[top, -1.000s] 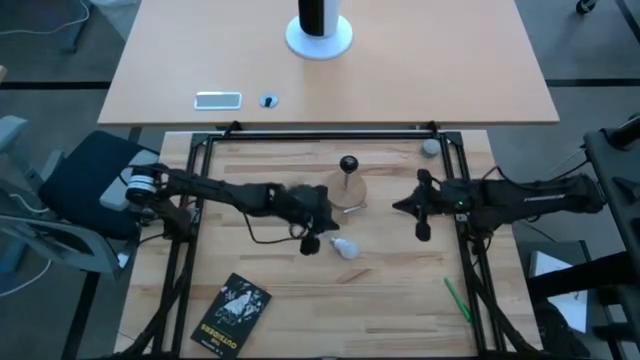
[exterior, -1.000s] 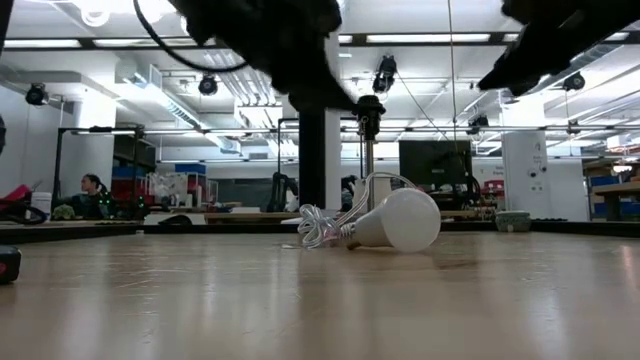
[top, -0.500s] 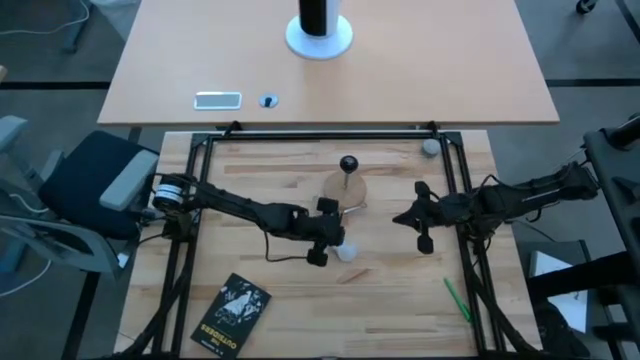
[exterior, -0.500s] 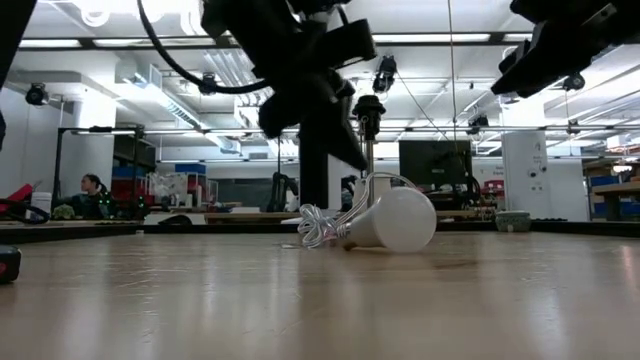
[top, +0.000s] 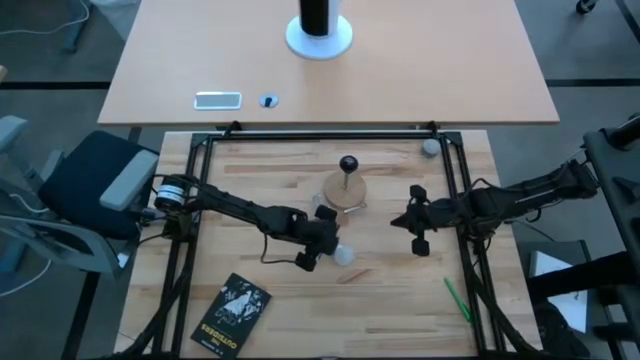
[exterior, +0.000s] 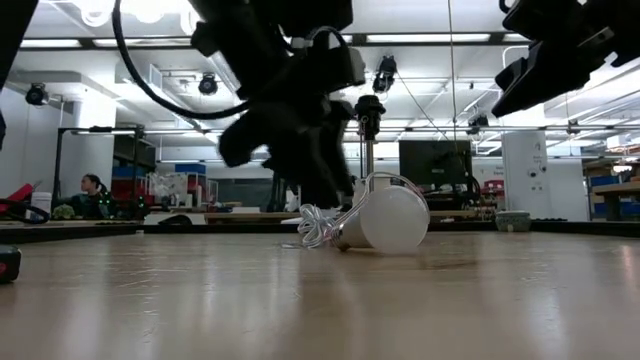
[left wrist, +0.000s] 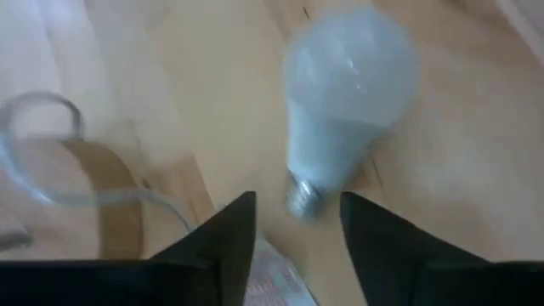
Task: Screw lightbulb
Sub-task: Insert the lightbulb into the lamp
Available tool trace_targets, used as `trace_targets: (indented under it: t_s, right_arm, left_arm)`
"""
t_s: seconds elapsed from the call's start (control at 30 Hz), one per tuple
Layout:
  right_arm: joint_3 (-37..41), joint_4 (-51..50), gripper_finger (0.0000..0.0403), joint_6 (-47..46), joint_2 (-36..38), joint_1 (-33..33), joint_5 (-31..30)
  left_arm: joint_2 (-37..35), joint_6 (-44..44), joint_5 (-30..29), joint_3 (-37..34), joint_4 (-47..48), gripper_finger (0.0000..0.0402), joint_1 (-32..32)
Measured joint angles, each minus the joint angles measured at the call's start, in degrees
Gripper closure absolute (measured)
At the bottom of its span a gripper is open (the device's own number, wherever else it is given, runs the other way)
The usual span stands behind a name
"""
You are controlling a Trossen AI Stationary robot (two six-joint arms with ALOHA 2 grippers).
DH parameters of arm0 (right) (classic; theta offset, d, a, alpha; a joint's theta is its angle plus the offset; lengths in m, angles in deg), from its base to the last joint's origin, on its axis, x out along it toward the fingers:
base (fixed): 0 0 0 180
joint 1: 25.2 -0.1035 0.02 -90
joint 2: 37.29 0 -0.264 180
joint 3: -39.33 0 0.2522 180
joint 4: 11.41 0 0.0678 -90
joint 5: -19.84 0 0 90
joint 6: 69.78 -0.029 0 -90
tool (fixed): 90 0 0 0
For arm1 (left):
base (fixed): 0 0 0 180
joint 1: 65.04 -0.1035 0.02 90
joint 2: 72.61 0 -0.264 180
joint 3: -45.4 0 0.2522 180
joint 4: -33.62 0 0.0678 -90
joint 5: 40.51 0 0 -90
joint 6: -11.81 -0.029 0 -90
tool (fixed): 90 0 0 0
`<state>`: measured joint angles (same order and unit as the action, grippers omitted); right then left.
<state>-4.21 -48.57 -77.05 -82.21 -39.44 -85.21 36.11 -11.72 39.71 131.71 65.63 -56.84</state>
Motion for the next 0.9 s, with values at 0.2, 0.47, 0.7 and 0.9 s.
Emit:
trace_targets:
  t_s: [0.2, 0.47, 0.7, 0.9]
  right_arm:
    - [0.02, 0.0, 0.0394, -0.17, -0.94, 0.0, 0.01]
    - [0.02, 0.02, 0.0394, 0.27, -0.93, 0.0, 0.02]
    - [0.04, 0.13, 0.0394, 0.26, -1.02, 0.0, 0.02]
    - [0.07, -0.03, 0.0394, -0.15, -1.02, 0.0, 0.04]
  left_arm:
    - [-0.04, -1.94, 0.39, -3.27, -6.82, 0.0187, -0.07]
    - [0.58, -1.54, 2.29, -4.35, -8.8, 0.0183, -0.13]
    - [5.29, -1.44, 2.9, -3.11, -11.82, 0.0183, -0.48]
    - [9.44, -0.15, 3.13, -0.3, -13.09, 0.0184, -1.29]
